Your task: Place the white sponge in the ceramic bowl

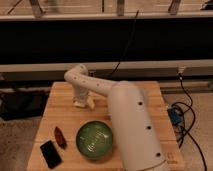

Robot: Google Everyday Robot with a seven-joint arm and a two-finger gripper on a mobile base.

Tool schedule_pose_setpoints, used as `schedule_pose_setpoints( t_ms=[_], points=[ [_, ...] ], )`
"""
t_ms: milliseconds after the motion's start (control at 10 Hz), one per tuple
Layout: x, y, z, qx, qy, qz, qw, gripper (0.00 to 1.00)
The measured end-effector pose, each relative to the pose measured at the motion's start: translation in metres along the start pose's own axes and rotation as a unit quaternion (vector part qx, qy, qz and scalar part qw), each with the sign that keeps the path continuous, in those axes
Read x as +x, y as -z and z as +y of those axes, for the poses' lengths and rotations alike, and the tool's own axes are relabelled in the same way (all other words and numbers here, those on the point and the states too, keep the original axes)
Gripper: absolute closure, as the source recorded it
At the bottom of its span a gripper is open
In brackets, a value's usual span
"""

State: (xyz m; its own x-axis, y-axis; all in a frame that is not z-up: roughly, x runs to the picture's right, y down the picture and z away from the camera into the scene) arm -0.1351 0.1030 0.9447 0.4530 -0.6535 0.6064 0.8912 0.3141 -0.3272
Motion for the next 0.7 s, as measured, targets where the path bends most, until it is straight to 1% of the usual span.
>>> schedule_pose_setpoints(
  t_ms=[300, 500, 600, 700],
  points=[
    [0.007, 0.006, -0.005, 0.004, 0.017, 0.005, 0.9998, 0.20],
    [0.011, 0.010, -0.007, 0.013, 0.024, 0.003, 0.9996, 0.20],
    [0.012, 0.010, -0.010, 0.022, 0.028, 0.001, 0.9994, 0.22],
    [0.014, 0.010, -0.012, 0.029, 0.030, -0.001, 0.9991, 0.29]
  ],
)
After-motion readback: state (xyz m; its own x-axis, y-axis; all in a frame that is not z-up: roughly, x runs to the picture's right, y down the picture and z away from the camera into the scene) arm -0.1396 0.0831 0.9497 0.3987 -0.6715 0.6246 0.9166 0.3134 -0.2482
